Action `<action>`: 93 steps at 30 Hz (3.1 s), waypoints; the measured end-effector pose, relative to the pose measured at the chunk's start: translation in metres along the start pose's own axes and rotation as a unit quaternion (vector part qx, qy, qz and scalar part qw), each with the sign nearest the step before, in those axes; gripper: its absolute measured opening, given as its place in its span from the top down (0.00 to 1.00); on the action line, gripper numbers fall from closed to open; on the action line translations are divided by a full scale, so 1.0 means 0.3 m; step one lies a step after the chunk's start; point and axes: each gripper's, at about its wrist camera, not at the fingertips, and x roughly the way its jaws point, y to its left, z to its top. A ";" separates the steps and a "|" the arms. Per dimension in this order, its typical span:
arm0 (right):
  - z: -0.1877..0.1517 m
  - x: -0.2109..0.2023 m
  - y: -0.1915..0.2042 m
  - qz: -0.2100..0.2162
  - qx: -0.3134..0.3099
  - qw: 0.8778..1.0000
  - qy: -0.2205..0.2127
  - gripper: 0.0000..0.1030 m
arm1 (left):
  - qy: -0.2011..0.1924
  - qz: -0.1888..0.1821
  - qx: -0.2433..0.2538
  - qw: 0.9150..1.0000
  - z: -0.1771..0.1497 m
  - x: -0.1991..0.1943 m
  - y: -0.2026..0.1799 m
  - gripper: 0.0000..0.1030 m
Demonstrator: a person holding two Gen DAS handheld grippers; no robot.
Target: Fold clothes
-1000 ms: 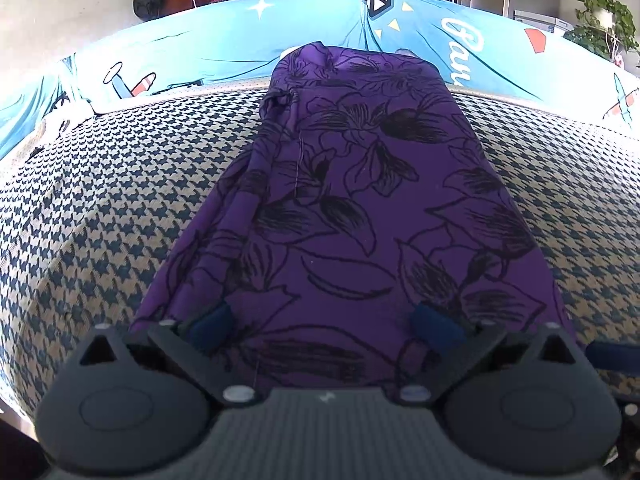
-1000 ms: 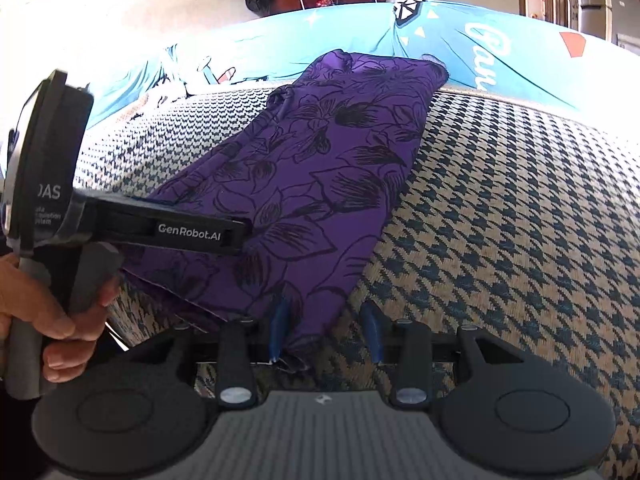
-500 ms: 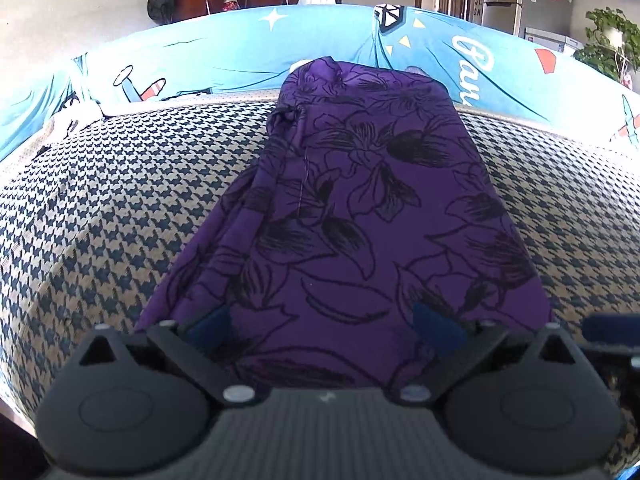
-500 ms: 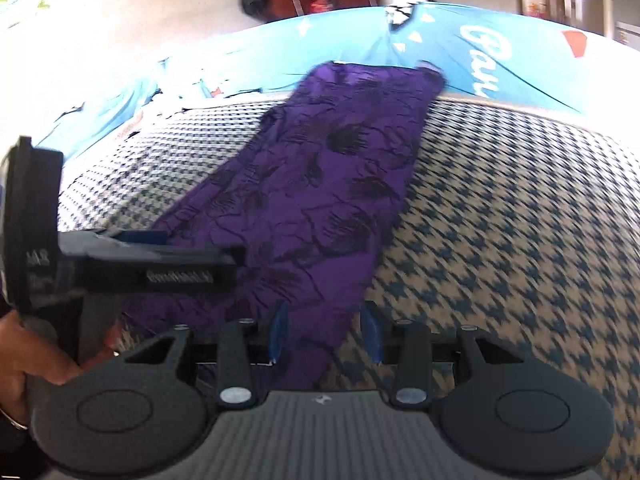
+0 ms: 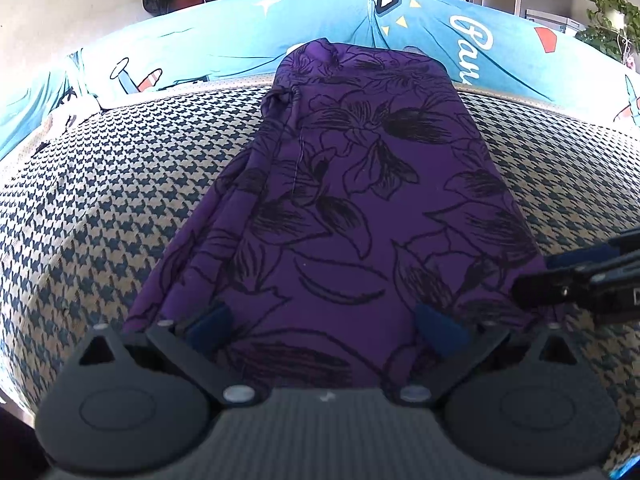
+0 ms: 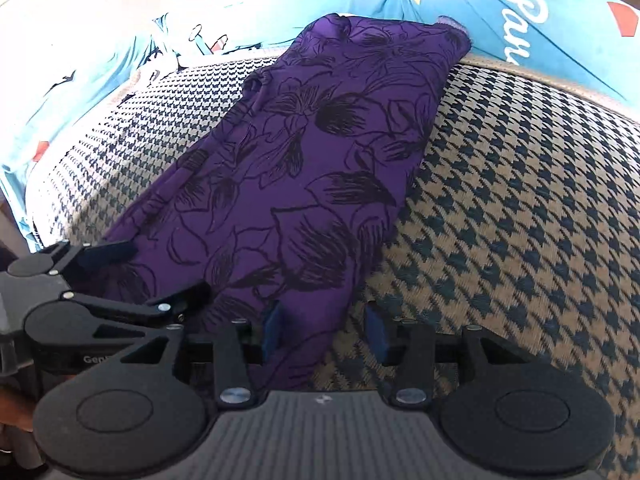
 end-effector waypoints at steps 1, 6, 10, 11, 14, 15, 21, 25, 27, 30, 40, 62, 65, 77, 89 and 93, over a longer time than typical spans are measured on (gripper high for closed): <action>0.010 -0.002 -0.018 -0.002 0.009 1.000 -0.002 0.56 | 0.002 -0.001 -0.001 1.000 0.004 -0.002 0.000 0.00; 0.083 -0.014 -0.125 0.011 0.074 0.997 -0.027 0.55 | -0.004 -0.008 0.002 1.000 0.062 0.002 -0.022 0.00; 0.149 -0.018 -0.168 -0.005 0.083 0.995 -0.058 0.55 | 0.000 -0.017 0.001 1.000 0.124 0.031 -0.038 0.00; 0.166 -0.012 -0.177 -0.008 0.083 0.995 -0.062 0.55 | 0.001 -0.019 0.001 1.000 0.140 0.038 -0.042 0.00; 0.204 0.005 -0.211 -0.005 0.099 0.993 -0.070 0.55 | 0.006 -0.025 -0.002 1.000 0.185 0.064 -0.051 0.00; 0.212 0.011 -0.223 -0.002 0.104 0.992 -0.071 0.55 | 0.007 -0.024 -0.002 1.000 0.197 0.075 -0.055 0.00; 0.272 0.047 -0.281 -0.004 0.128 0.988 -0.085 0.53 | 0.015 -0.021 0.001 1.000 0.268 0.139 -0.077 0.00; 0.312 0.071 -0.318 -0.006 0.147 0.984 -0.100 0.47 | 0.017 -0.019 0.006 1.000 0.318 0.179 -0.084 0.00; 0.331 0.081 -0.343 0.000 0.159 0.981 -0.107 0.47 | 0.013 -0.017 0.008 1.000 0.342 0.196 -0.083 0.00; 0.358 0.098 -0.383 0.008 0.182 0.976 -0.115 0.46 | 0.005 -0.012 0.011 1.000 0.377 0.221 -0.081 0.00; 0.434 0.176 -0.481 0.041 0.230 0.964 -0.125 0.46 | -0.005 -0.005 -0.033 0.999 0.431 0.291 -0.050 0.00; 0.597 0.395 -0.670 0.126 0.328 0.923 -0.159 0.34 | 0.035 0.018 -0.019 0.999 0.383 0.390 -0.068 0.00; 0.615 0.434 -0.678 0.147 0.329 0.920 -0.156 0.34 | 0.034 0.020 -0.017 0.999 0.382 0.391 -0.072 0.00; 0.645 0.519 -0.599 0.165 0.278 0.933 -0.154 0.70 | 0.026 0.025 -0.007 0.999 0.371 0.386 -0.083 0.00; 0.660 0.317 -0.470 0.074 0.217 0.950 -0.214 0.88 | 0.028 0.005 0.014 0.999 0.381 0.360 -0.104 0.00; 0.636 0.188 -0.481 0.014 0.218 0.947 -0.237 0.92 | 0.027 -0.032 0.027 0.999 0.379 0.335 -0.124 0.00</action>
